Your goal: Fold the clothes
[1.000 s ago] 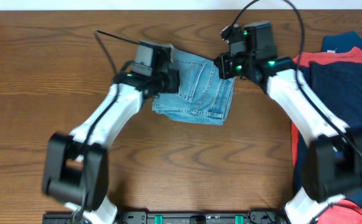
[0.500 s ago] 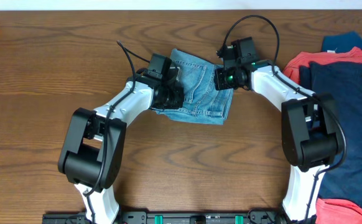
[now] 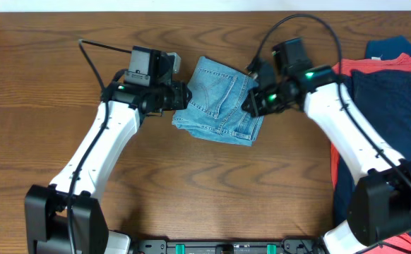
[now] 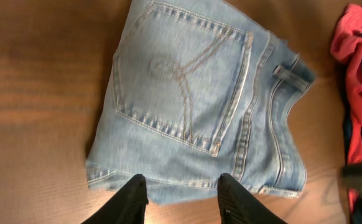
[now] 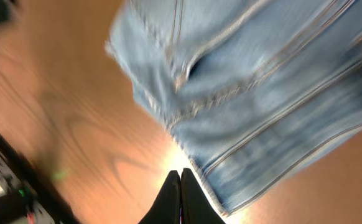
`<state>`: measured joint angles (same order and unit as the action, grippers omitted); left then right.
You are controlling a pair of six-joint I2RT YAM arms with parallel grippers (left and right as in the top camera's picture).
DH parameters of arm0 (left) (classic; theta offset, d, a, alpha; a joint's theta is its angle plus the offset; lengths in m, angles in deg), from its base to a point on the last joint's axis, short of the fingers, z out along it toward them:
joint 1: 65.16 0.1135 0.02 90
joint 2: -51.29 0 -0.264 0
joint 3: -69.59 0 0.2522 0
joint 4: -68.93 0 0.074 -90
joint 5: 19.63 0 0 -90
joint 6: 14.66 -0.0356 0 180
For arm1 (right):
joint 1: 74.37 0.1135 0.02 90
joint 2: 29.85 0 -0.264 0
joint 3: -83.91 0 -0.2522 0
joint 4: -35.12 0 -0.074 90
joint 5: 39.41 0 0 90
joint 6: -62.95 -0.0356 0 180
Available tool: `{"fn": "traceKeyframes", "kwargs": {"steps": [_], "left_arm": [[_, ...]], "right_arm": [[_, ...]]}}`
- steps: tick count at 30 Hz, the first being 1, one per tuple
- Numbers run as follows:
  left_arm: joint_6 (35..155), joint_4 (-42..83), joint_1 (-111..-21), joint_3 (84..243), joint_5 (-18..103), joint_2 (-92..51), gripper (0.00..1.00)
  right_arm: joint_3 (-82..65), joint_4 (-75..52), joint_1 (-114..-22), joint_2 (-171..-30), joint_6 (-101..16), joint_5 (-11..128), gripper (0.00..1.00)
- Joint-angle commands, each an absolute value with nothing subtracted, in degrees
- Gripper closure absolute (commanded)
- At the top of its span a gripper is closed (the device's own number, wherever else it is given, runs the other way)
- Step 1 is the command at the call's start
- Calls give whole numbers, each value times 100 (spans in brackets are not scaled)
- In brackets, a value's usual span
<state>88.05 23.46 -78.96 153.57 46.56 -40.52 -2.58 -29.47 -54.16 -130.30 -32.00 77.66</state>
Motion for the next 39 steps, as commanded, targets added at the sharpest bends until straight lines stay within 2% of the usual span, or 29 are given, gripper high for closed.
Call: {"fn": "traceKeyframes", "kwargs": {"steps": [1, 5, 10, 14, 17, 22, 26, 32, 39], "left_arm": [[8740, 2095, -7905, 15348, 4678, -4165, 57], [8742, 1959, -7922, 15186, 4680, -4272, 45], [8742, 1959, -7922, 15094, 4678, -4491, 45], [8877, 1953, -7933, 15094, 4551, -4777, 44], [9190, 1916, -7938, 15094, 4481, -5000, 44], [9564, 1918, -7938, 15094, 4276, -5214, 30], [9785, 1920, -7938, 15094, 3878, -5217, 11], [10161, 1868, -8064, 15094, 3729, -5217, 2], [10777, 1795, -8421, 15094, 3734, -5217, 2]], "right_arm": [[-542, -3041, -5178, -13371, -3320, 7117, 99], [-1075, -2532, -5073, -13836, -3433, 6914, 99], [-1502, -1428, -5156, -14697, -3967, 6418, 99], [-1488, -1360, -5235, -14839, -3759, 7253, 99], [-1488, -1551, -5176, -14590, -3584, 7338, 99], [-1486, -1876, -5156, -13674, -3420, 7310, 99], [-1486, -1673, -5338, -12844, -3425, 7283, 98], [-1488, -484, -5545, -12496, -3427, 6700, 92], [-1488, 292, -5834, -13259, -3849, 6239, 92]]}}
